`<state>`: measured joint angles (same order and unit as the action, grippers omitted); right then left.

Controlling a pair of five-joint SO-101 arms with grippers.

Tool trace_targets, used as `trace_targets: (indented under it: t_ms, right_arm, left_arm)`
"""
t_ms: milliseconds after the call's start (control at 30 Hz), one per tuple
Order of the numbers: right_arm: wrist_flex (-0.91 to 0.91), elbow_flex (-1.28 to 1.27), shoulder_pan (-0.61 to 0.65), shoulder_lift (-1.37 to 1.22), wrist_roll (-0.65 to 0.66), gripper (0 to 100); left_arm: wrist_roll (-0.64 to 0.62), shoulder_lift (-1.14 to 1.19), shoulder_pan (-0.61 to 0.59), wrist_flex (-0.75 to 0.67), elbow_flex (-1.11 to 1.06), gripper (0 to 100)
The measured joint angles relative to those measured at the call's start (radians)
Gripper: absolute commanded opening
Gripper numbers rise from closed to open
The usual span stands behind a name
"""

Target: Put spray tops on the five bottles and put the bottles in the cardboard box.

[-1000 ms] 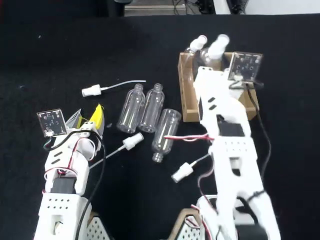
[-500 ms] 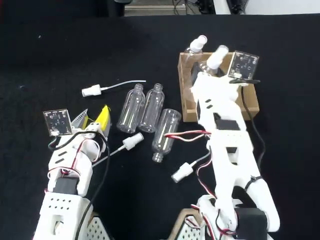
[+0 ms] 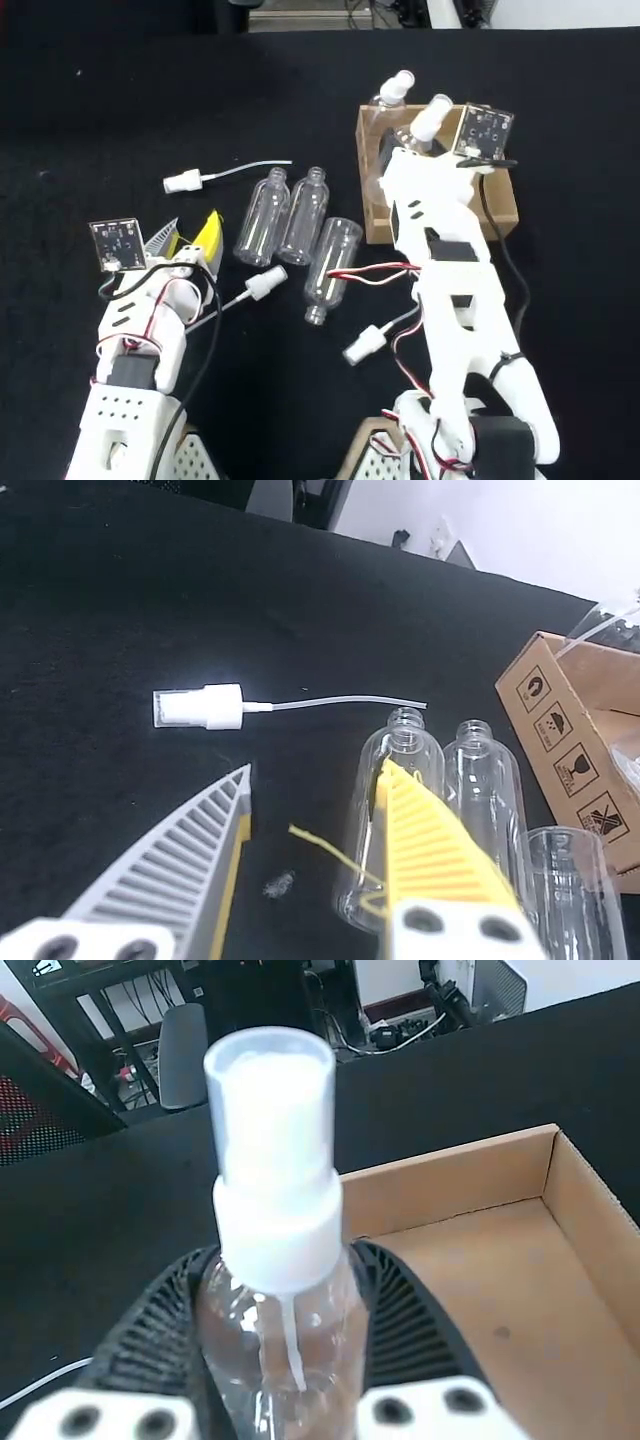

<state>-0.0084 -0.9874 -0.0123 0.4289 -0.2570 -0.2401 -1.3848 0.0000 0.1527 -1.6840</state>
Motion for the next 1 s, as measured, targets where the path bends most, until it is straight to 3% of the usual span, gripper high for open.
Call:
trace_targets:
  t_ms: [533, 1000]
  right_arm:
    - [-0.014, 0.000, 0.000, 0.000, -0.006, 1.1]
    - [-0.258, -0.072, -0.003, 0.000, -0.006, 1.1]
  left_arm:
    - [0.000, 0.000, 0.005, 0.000, 0.000, 20]
    - [0.000, 0.000, 0.005, 0.000, 0.000, 20]
